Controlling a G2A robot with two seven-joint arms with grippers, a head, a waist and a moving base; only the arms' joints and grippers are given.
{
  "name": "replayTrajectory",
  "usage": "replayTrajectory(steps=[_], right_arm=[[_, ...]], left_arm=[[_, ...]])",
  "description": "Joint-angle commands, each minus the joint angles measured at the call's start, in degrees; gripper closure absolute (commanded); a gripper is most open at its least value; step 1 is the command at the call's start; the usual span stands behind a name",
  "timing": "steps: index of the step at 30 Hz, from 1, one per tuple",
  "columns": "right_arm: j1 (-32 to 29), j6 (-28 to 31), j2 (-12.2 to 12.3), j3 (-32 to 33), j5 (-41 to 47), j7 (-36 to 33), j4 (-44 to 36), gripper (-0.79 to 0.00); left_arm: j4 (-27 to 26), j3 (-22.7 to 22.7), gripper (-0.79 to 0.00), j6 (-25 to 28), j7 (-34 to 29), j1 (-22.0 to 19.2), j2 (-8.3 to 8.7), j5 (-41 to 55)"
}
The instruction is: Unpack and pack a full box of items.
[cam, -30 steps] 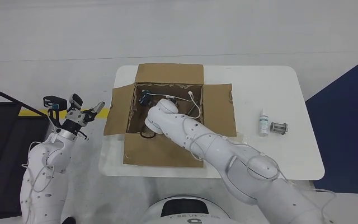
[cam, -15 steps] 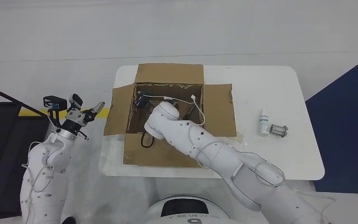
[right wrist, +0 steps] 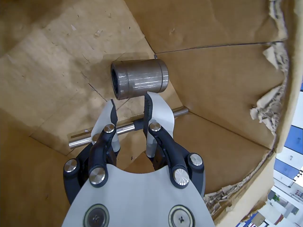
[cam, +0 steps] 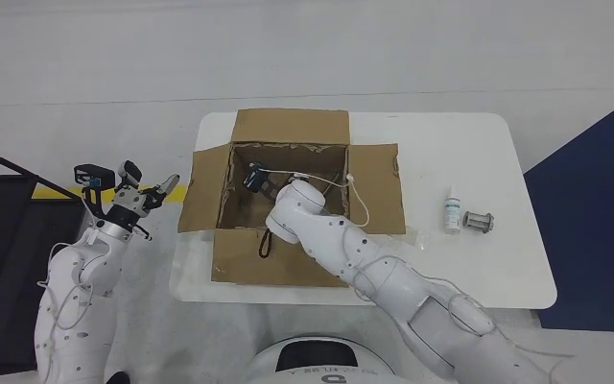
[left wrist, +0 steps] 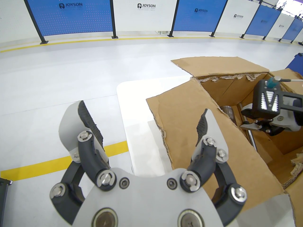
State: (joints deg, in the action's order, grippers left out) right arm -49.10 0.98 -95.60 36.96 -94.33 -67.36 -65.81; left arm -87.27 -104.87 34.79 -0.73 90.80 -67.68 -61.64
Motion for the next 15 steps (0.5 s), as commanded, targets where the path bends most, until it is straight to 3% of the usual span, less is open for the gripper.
replayTrajectory(steps=[1,15], right_arm=[[1.1,-0.4,-0.6,-0.3,0.3,0.8,2.7,-0.252],[4.7,-7.2,-5.0,-3.2,-0.6,5.4,13.9,-0.292]], left_arm=[[0.0,0.0,-0.785,0.0,0.0,0.0,0.0,0.0],[0.0,0.0,-0.785,0.0,0.0,0.0,0.0,0.0]])
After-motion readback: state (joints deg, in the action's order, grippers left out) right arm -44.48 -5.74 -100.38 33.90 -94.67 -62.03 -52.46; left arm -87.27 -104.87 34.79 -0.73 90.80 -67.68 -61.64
